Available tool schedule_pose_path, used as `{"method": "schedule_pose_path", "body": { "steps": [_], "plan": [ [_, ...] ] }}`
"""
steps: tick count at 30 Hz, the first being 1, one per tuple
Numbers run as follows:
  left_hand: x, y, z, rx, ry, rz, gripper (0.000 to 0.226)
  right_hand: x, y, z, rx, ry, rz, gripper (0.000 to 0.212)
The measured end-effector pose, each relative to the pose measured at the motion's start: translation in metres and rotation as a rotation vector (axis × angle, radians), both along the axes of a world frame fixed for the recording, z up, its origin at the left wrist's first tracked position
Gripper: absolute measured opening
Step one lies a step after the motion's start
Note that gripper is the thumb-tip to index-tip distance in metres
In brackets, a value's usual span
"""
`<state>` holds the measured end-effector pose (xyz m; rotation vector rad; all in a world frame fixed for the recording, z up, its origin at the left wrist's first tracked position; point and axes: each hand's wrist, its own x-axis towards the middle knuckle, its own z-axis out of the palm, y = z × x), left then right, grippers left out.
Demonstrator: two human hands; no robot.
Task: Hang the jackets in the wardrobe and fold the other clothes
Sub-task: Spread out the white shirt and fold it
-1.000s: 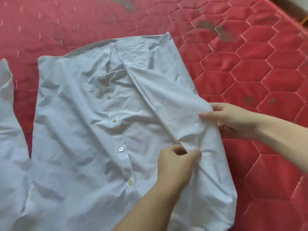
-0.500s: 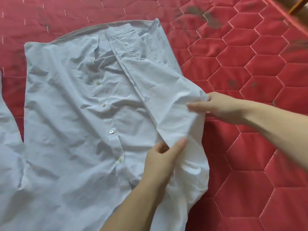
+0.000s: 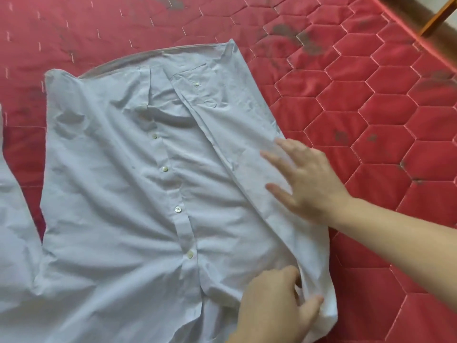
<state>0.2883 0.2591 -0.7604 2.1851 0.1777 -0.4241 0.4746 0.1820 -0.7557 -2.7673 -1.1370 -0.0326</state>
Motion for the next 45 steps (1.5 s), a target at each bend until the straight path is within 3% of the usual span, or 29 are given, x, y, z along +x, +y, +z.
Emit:
{"method": "schedule_pose_path", "body": {
  "steps": [4, 6, 8, 13, 18, 20, 22, 24, 26, 28, 30, 31, 32, 36, 38, 40, 42, 45],
  "plan": [
    [0.008, 0.044, -0.010, 0.215, -0.491, 0.196, 0.025, -0.018, 0.025, -0.025, -0.277, 0.210, 0.074, 0.073],
    [0.022, 0.084, -0.012, 0.296, -0.564, 0.259, 0.016, -0.020, 0.037, -0.025, -0.268, 0.218, 0.029, 0.075],
    [0.030, 0.133, -0.015, 0.391, -0.531, 0.300, 0.014, -0.018, 0.051, -0.026, -0.263, 0.222, -0.028, 0.077],
    [-0.008, 0.262, -0.011, 0.602, -0.314, 0.430, 0.036, -0.026, 0.087, -0.031, -0.241, 0.183, -0.152, 0.077],
    [-0.090, 0.354, -0.008, 0.729, -0.032, 0.734, 0.044, -0.096, 0.203, -0.024, -0.049, 0.172, 0.197, 0.066],
    [-0.110, 0.369, -0.012, 0.654, -0.004, 0.902, 0.047, -0.135, 0.252, -0.022, -0.066, 0.217, 0.344, 0.058],
    [-0.120, 0.376, -0.017, 0.434, -0.029, 1.089, 0.055, -0.165, 0.288, -0.029, -0.171, 0.261, 0.416, 0.057],
    [-0.122, 0.378, -0.016, 0.245, -0.041, 1.274, 0.059, -0.183, 0.308, -0.034, -0.268, 0.311, 0.388, 0.058],
    [-0.118, 0.386, -0.011, 0.112, 0.028, 1.379, 0.048, -0.190, 0.319, -0.032, -0.274, 0.323, 0.328, 0.054],
    [-0.109, 0.400, -0.006, -0.309, 0.060, 1.502, 0.039, -0.190, 0.329, -0.017, -0.219, 0.336, 0.292, 0.046],
    [-0.100, 0.411, 0.004, -0.916, 0.110, 1.566, 0.053, -0.190, 0.342, -0.002, -0.076, 0.483, 0.201, 0.043],
    [-0.097, 0.414, 0.009, -1.126, 0.129, 1.556, 0.055, -0.191, 0.350, 0.007, -0.004, 0.603, 0.148, 0.043],
    [-0.094, 0.418, 0.009, -1.216, 0.146, 1.526, 0.051, -0.192, 0.357, 0.011, 0.048, 0.736, 0.107, 0.042],
    [-0.085, 0.418, 0.010, -0.991, 0.241, 1.245, 0.032, -0.197, 0.368, 0.015, 0.222, 1.162, 0.050, 0.028],
    [-0.080, 0.419, 0.009, -1.041, 0.187, 1.236, 0.029, -0.190, 0.362, 0.020, 0.356, 1.436, 0.028, 0.020],
    [-0.076, 0.423, 0.007, -1.064, 0.043, 1.345, 0.034, -0.179, 0.350, 0.022, 0.460, 1.665, -0.141, 0.022],
    [-0.072, 0.429, 0.007, -0.982, -0.094, 1.467, 0.031, -0.170, 0.336, 0.012, 0.386, 1.586, -0.259, 0.027],
    [-0.061, 0.422, 0.024, -0.631, -0.257, 1.337, 0.011, -0.160, 0.324, -0.001, 0.216, 1.041, -0.271, 0.014]
  ]
}}
